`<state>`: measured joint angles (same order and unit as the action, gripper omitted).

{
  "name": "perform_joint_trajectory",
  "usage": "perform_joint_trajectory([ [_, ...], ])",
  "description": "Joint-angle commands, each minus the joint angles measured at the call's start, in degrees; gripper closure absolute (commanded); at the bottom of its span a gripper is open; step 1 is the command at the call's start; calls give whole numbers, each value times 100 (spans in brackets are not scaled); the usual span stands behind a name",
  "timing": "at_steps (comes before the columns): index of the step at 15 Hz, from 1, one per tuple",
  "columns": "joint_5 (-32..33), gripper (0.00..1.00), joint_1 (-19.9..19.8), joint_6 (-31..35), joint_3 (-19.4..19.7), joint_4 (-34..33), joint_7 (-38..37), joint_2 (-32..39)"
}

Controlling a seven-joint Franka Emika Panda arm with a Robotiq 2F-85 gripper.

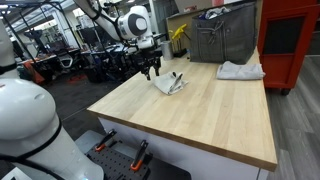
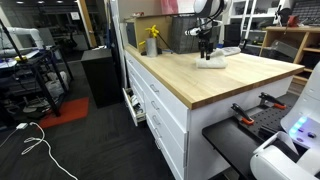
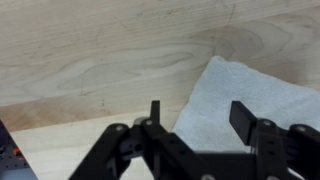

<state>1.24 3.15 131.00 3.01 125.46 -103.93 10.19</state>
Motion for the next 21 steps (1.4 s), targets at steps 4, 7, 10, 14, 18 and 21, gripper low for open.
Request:
perform_joint_trajectory([
  [4, 657, 80, -155, 554, 358, 392, -531, -140],
  [7, 1182, 100, -126, 623, 499, 351, -935, -145],
  [10, 1760, 100, -77, 555, 555, 319, -1340, -174],
  [14, 2393, 100, -32, 560, 532, 273, -1858, -156],
  [18, 2722, 100, 11, 556, 488, 116, -2175, 29],
  [21, 3042, 100, 89, 525, 501, -65, -2361, 270],
])
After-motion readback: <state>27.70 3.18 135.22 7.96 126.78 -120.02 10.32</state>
